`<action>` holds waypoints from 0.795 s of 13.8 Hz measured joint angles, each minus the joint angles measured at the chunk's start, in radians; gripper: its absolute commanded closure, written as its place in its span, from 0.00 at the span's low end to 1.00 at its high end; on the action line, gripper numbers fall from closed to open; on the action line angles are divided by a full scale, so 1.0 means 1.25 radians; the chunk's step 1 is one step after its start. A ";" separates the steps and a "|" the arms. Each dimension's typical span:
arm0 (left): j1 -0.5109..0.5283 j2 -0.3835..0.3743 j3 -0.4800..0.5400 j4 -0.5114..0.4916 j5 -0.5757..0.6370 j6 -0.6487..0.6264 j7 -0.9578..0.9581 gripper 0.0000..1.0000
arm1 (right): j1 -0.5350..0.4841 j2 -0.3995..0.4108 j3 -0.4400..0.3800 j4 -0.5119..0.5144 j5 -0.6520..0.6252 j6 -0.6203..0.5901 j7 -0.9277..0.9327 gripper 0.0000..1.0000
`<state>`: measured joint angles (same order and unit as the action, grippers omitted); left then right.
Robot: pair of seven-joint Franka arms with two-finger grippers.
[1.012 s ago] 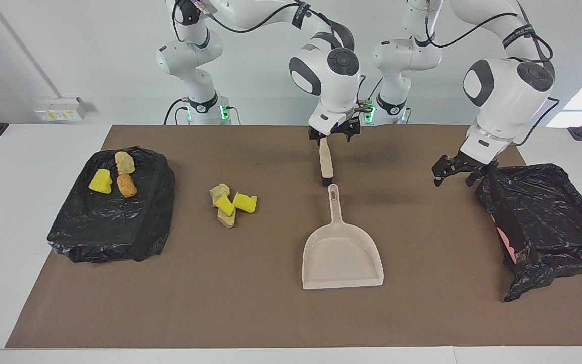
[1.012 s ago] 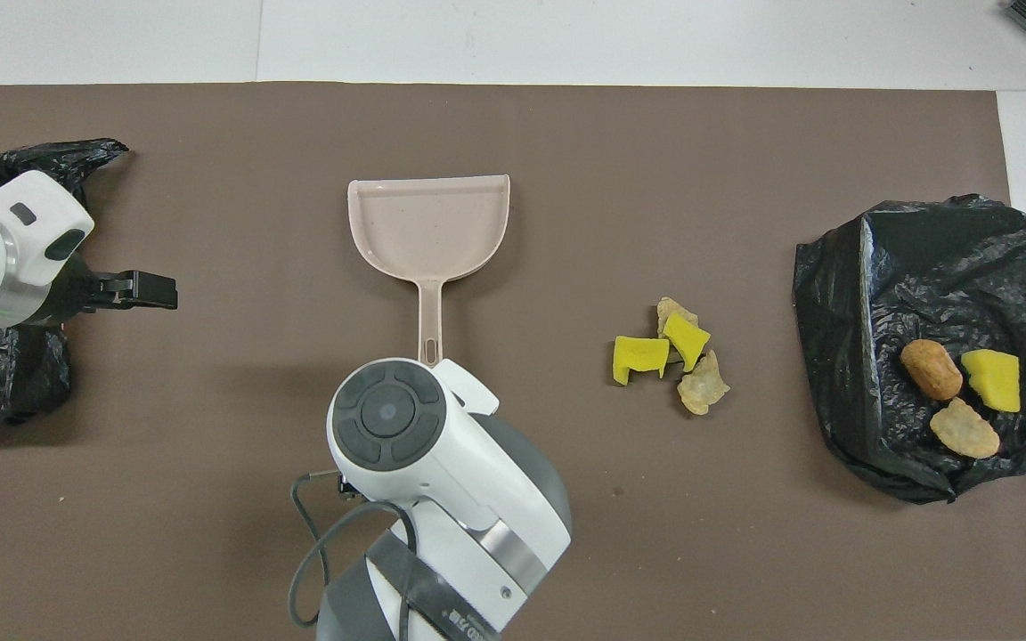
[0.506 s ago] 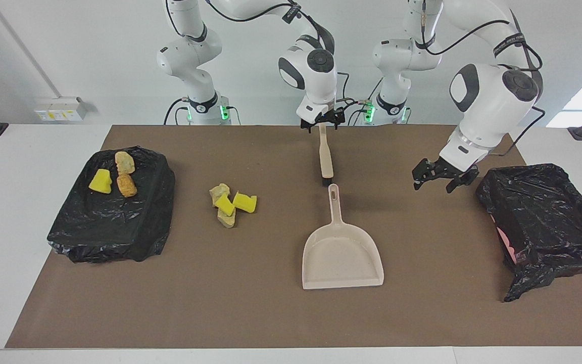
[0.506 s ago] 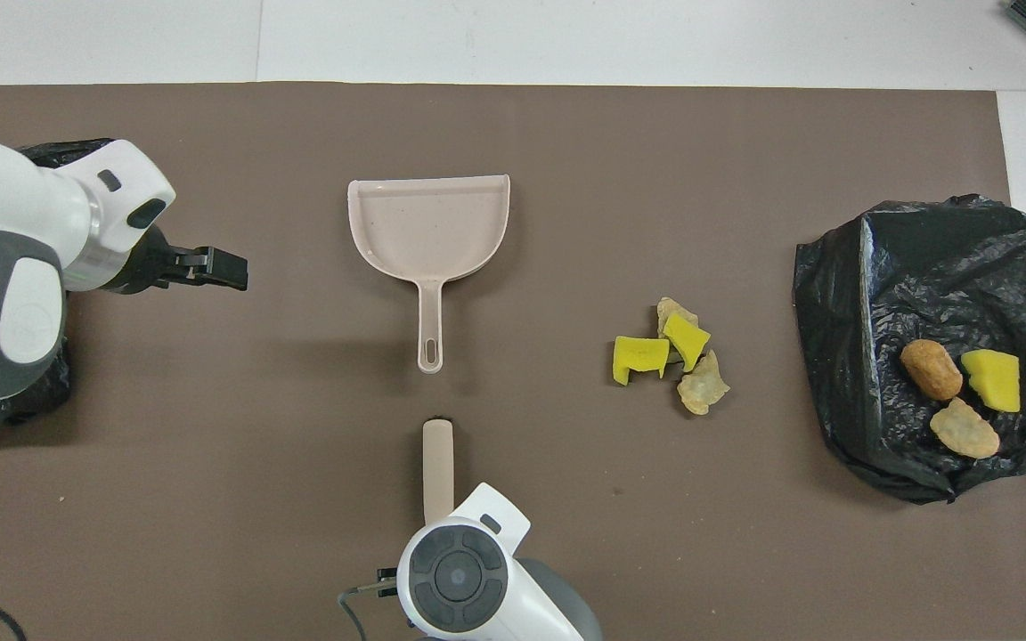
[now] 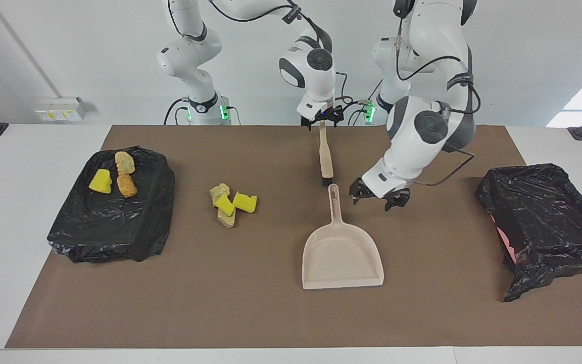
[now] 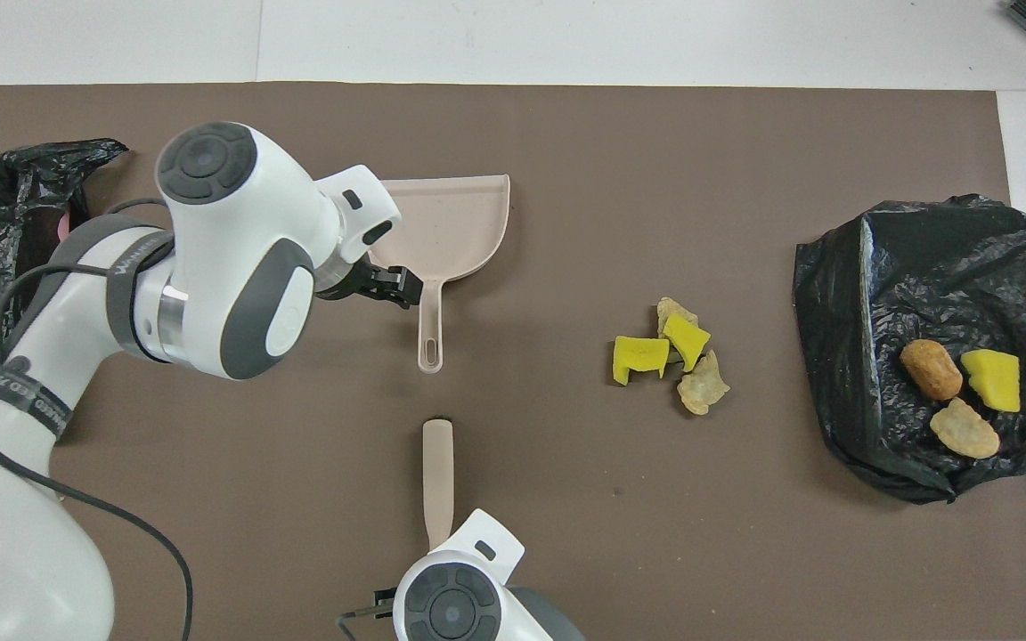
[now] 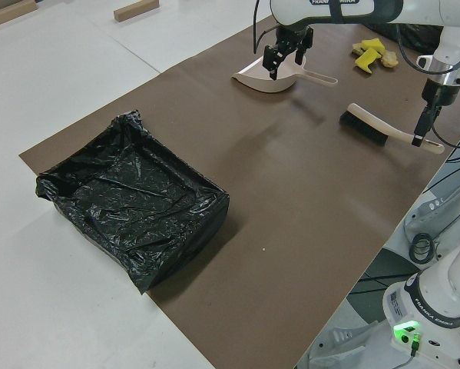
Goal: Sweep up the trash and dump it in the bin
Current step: 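Grasp the dustpan with the left gripper while the right gripper grasps the brush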
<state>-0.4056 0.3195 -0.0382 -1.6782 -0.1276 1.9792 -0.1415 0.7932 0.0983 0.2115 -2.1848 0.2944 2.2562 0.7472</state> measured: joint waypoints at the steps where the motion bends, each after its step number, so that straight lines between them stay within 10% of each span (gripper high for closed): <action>1: -0.026 0.000 0.000 0.000 0.011 0.002 -0.029 0.00 | 0.002 0.001 0.000 -0.002 0.000 0.002 0.000 0.03; 8: -0.071 0.018 0.006 -0.050 0.025 0.058 -0.100 0.00 | 0.016 0.002 0.000 -0.016 0.000 0.019 -0.002 0.44; 10: -0.072 0.027 0.004 -0.062 0.025 0.065 -0.103 0.00 | 0.018 0.002 0.000 -0.017 -0.001 0.020 -0.002 0.95; 11: -0.073 0.031 0.003 -0.065 0.025 0.069 -0.104 0.12 | 0.018 0.002 0.000 -0.018 -0.006 0.020 -0.003 1.00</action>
<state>-0.4963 0.3577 -0.0342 -1.7597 -0.0969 2.0650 -0.2716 0.8162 0.1007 0.2115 -2.2069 0.2866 2.2809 0.7438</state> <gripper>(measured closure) 0.000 0.502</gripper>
